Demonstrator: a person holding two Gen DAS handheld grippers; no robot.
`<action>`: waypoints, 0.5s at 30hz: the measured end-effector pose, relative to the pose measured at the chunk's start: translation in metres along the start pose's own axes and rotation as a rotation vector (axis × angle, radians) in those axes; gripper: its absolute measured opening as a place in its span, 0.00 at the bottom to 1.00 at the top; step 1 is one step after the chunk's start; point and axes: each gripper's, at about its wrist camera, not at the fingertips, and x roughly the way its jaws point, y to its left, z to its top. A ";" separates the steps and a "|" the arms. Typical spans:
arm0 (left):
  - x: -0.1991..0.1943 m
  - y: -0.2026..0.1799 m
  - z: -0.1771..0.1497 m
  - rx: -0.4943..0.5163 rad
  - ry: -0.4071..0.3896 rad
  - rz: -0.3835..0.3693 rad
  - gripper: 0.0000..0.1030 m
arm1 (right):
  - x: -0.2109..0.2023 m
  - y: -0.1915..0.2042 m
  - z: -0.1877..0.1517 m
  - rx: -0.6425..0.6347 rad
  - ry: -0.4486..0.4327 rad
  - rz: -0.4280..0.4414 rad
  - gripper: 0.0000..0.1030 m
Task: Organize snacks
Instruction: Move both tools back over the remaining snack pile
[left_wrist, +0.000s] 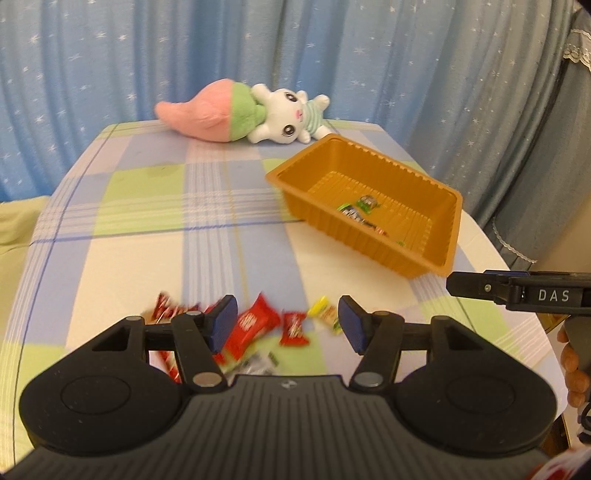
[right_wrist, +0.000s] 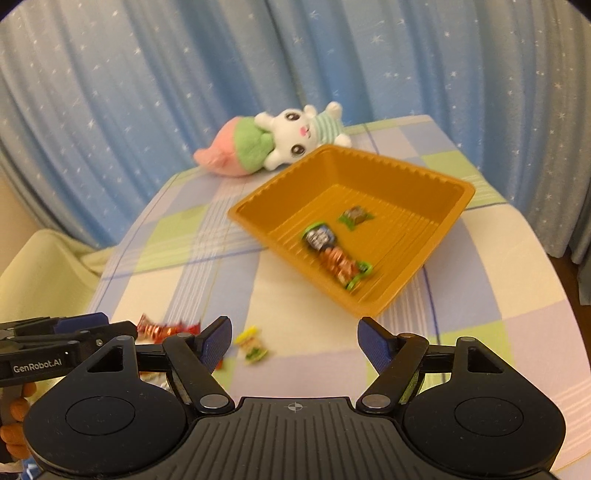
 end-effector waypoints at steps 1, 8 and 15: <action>-0.004 0.003 -0.005 -0.005 0.001 0.006 0.56 | 0.000 0.002 -0.004 -0.004 0.007 0.005 0.73; -0.025 0.018 -0.036 -0.043 0.016 0.055 0.56 | 0.001 0.016 -0.028 -0.036 0.063 0.031 0.73; -0.035 0.032 -0.055 -0.067 0.029 0.084 0.56 | 0.011 0.029 -0.048 -0.063 0.124 0.059 0.73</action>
